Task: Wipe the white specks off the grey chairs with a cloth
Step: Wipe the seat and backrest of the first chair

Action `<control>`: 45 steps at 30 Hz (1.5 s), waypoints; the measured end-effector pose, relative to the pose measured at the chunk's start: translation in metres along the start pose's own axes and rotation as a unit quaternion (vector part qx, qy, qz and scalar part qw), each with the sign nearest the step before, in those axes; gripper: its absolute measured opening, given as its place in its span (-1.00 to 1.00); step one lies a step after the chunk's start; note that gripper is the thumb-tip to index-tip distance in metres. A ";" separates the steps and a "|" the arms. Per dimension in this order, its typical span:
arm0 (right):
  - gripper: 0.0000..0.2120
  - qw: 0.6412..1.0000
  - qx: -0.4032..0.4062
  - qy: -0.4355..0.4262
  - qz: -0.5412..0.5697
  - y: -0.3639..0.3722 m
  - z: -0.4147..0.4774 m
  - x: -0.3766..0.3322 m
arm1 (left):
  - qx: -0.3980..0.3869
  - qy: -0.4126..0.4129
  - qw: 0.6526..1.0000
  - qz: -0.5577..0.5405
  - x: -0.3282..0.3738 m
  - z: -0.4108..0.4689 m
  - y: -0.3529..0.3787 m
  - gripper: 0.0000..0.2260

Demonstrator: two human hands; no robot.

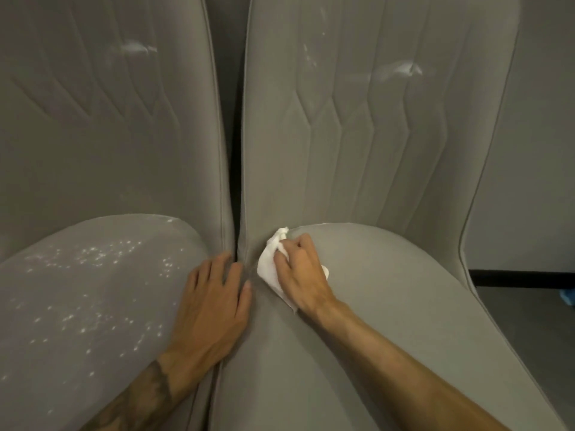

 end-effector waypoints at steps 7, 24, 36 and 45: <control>-0.83 0.977 0.204 -0.048 0.036 -0.089 0.042 0.005 | 0.184 0.032 0.982 -0.010 0.038 0.102 -0.062 -0.58; -0.43 0.831 0.432 -0.141 -0.321 -0.329 0.110 0.001 | 0.367 0.108 0.924 0.009 0.041 0.216 -0.159 -0.47; -0.72 0.829 0.450 -0.171 -0.284 -0.338 0.118 -0.003 | 0.375 0.099 0.922 0.011 0.040 0.219 -0.155 -0.43; -0.66 0.813 0.467 -0.142 -0.316 -0.339 0.115 -0.022 | 0.379 0.101 0.920 0.013 0.042 0.219 -0.155 -0.42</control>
Point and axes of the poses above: each hand's wrist, its own z-axis towards the middle knuckle, its own y-axis out of the palm, x = y × z, the point moved 6 cm from there along z, towards the middle knuckle, and after that the axes turned 13 degrees about -x, right-handed, at the moved point
